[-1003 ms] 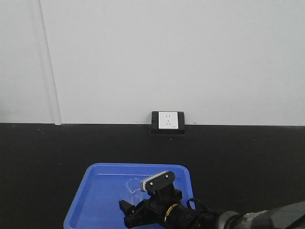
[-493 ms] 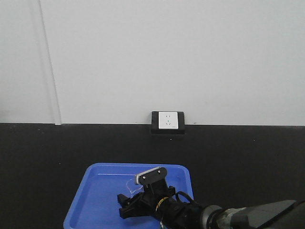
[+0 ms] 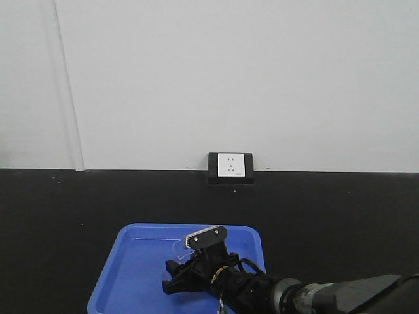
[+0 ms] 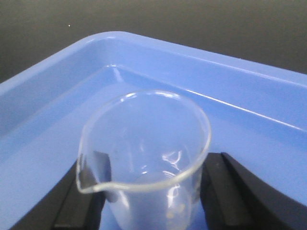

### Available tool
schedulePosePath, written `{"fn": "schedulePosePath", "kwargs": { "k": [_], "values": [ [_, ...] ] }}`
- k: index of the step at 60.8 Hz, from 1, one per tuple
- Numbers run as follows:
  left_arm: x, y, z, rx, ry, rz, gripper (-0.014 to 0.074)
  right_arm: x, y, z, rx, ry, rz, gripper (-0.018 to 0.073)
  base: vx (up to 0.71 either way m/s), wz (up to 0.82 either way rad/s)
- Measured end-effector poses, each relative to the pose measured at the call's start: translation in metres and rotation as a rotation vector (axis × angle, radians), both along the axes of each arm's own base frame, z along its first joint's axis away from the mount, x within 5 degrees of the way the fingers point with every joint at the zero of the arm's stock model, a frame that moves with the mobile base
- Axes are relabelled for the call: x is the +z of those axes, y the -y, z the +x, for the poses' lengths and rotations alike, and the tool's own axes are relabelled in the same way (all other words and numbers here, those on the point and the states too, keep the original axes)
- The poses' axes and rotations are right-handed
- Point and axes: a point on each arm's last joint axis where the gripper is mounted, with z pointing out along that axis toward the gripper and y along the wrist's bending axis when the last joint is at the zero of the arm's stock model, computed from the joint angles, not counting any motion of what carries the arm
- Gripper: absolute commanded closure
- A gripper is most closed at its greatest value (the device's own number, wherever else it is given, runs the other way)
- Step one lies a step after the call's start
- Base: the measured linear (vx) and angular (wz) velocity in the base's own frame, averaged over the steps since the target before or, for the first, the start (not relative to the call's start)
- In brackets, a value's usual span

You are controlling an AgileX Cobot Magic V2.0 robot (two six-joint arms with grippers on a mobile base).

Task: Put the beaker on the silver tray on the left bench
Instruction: 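Lift the beaker up out of the blue tray with the right gripper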

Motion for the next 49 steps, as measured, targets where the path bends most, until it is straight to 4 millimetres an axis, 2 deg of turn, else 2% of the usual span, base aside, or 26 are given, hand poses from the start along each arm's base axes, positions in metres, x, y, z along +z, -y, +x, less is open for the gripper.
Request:
{"fn": "schedulePosePath", "kwargs": {
  "k": [6,11,15,16,19,28,29,35,42,49],
  "values": [
    [0.0,0.0,0.0,0.0,0.0,0.0,0.0595,0.019,0.001,-0.001,-0.025,-0.033,0.002,0.0574,0.0,0.0],
    [0.0,0.0,0.0,0.0,0.0,0.0,0.0595,0.042,0.005,-0.003,-0.049,-0.06,-0.02,0.0575,0.0,0.0],
    [0.0,0.0,0.0,0.0,0.0,0.0,0.0595,0.065,0.009,-0.006,-0.068,-0.074,-0.043,0.0575,0.0,0.0],
    [0.0,0.0,0.0,0.0,0.0,0.0,0.0595,0.076,0.011,-0.008,-0.074,-0.074,-0.047,0.0575,0.0,0.0],
    [0.0,0.0,0.0,0.0,0.0,0.0,0.0595,0.088,0.014,-0.011,-0.086,-0.087,-0.064,0.0573,0.0,0.0],
    [0.0,0.0,0.0,0.0,0.0,0.0,0.0595,0.142,0.03,-0.03,-0.134,-0.124,-0.113,0.0573,0.0,0.0],
    [0.0,0.0,0.0,0.0,0.0,0.0,0.0595,0.153,0.033,-0.035,-0.138,-0.118,-0.111,0.0573,0.0,0.0],
    [0.0,0.0,0.0,0.0,0.0,0.0,0.0595,0.178,0.048,-0.06,-0.138,-0.103,-0.122,0.0573,0.0,0.0],
    [0.0,0.0,0.0,0.0,0.0,0.0,0.0595,0.194,0.071,-0.102,-0.126,-0.073,-0.125,0.0573,0.0,0.0],
    [0.0,0.0,0.0,0.0,0.0,0.0,0.0595,0.2,0.098,-0.151,-0.104,-0.026,-0.113,0.0573,0.0,0.0]
  ]
}}
